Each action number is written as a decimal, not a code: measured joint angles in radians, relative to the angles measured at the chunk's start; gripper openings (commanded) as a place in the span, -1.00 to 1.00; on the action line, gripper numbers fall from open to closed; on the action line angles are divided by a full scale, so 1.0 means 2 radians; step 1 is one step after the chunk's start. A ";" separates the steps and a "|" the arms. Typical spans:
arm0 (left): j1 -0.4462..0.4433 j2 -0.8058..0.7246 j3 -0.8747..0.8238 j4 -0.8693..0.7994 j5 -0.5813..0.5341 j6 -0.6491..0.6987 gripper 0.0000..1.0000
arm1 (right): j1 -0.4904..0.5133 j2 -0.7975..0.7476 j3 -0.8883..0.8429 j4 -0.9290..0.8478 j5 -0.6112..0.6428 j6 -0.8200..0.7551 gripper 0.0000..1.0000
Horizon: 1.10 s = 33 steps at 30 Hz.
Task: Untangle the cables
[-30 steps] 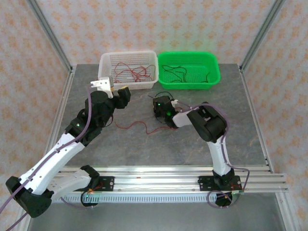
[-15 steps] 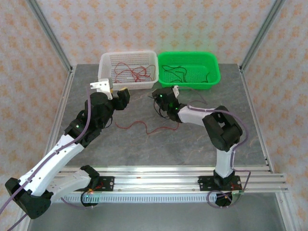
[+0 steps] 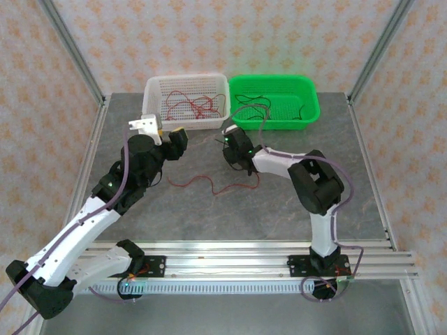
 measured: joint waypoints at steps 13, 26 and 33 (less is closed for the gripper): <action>0.000 -0.007 0.000 -0.019 -0.009 -0.005 0.42 | 0.009 0.081 0.098 0.021 0.000 -0.081 0.07; 0.000 -0.011 0.000 -0.023 -0.011 -0.008 0.41 | 0.009 0.108 0.152 0.021 0.003 -0.065 -1.00; 0.000 -0.022 0.000 -0.023 -0.011 -0.013 0.41 | 0.009 0.010 0.152 -0.006 -0.016 -0.032 -1.00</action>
